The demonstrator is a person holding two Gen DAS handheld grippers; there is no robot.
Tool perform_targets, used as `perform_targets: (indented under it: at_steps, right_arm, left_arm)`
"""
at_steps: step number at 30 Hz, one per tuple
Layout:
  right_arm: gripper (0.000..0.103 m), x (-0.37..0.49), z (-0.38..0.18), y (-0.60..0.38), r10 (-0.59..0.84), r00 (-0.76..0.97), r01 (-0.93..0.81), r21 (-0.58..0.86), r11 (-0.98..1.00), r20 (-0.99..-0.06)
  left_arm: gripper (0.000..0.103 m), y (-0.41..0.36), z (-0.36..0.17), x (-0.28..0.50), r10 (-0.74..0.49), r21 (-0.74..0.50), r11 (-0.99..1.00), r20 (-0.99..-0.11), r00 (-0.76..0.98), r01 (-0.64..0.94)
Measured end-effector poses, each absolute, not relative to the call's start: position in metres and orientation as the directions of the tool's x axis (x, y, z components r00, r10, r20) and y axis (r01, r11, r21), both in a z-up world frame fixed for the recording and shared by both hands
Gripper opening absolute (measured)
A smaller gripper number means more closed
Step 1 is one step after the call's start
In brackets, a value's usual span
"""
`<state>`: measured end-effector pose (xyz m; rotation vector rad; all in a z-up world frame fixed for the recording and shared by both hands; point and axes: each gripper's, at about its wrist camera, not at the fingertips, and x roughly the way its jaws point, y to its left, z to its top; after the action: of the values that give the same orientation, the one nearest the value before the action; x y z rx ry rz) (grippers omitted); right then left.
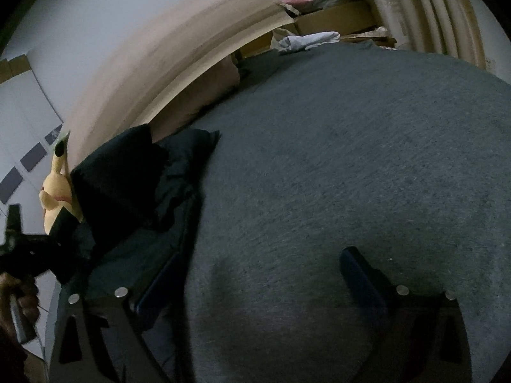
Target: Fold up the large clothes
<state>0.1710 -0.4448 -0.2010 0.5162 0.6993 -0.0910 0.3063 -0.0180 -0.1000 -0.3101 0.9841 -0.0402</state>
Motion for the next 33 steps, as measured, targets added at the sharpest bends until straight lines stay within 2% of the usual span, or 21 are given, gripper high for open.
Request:
perform_targets:
  at_steps: [4, 9, 13, 17, 20, 25, 28, 29, 30, 31, 32, 33]
  right_arm:
    - [0.103, 0.173, -0.202, -0.442, 0.084, 0.758, 0.251, 0.409, 0.877, -0.646]
    - [0.103, 0.178, -0.202, -0.438, 0.072, 0.744, 0.259, 0.386, 0.886, -0.664]
    - [0.103, 0.190, -0.193, -0.435, 0.069, 0.696, 0.263, 0.342, 0.902, -0.715]
    - [0.103, 0.218, -0.169, -0.451, 0.175, 0.724, 0.251, 0.492, 0.834, -0.667]
    - [0.103, 0.269, -0.163, -0.461, 0.279, 0.710, 0.244, 0.597, 0.764, -0.647]
    - [0.102, 0.348, -0.187, -0.457, 0.400, 0.631, 0.290, 0.681, 0.673, -0.664]
    - [0.102, 0.378, -0.192, -0.440, 0.390, 0.606, 0.279, 0.645, 0.712, -0.693]
    - [0.094, 0.386, -0.191, -0.434, 0.382, 0.599, 0.265, 0.624, 0.735, -0.704]
    - [0.058, 0.392, -0.190, -0.429, 0.372, 0.593, 0.255, 0.605, 0.754, -0.714]
    - [0.030, 0.398, -0.191, -0.427, 0.374, 0.580, 0.246, 0.593, 0.766, -0.724]
    - [0.022, 0.404, -0.191, -0.421, 0.382, 0.555, 0.238, 0.581, 0.778, -0.739]
    - [0.021, 0.405, -0.184, -0.413, 0.340, 0.560, 0.223, 0.532, 0.817, -0.756]
  left_arm:
    - [0.008, 0.020, -0.094, 0.301, -0.082, -0.217, 0.963, -0.802, 0.591, -0.161]
    - [0.008, 0.050, -0.134, 0.292, -0.019, -0.166, 0.959, -0.845, 0.534, -0.229]
    - [0.009, 0.053, -0.149, 0.298, 0.009, -0.121, 0.971, -0.843, 0.537, -0.206]
    - [0.010, 0.058, -0.147, 0.295, 0.015, -0.108, 0.976, -0.835, 0.551, -0.190]
    - [0.011, 0.067, -0.148, 0.290, 0.016, -0.108, 0.976, -0.828, 0.561, -0.187]
    - [0.013, 0.071, -0.153, 0.288, 0.027, -0.085, 0.983, -0.818, 0.575, -0.166]
    - [0.014, 0.068, -0.154, 0.286, 0.039, -0.058, 0.988, -0.808, 0.587, -0.145]
    - [0.014, 0.069, -0.154, 0.286, 0.034, -0.061, 0.988, -0.807, 0.589, -0.141]
    - [0.014, 0.071, -0.153, 0.284, 0.029, -0.066, 0.988, -0.807, 0.590, -0.139]
    - [0.014, 0.074, -0.153, 0.285, 0.022, -0.074, 0.988, -0.806, 0.591, -0.137]
    - [0.014, 0.075, -0.153, 0.284, 0.021, -0.073, 0.988, -0.806, 0.592, -0.135]
    - [0.014, 0.077, -0.153, 0.281, 0.022, -0.071, 0.989, -0.804, 0.594, -0.134]
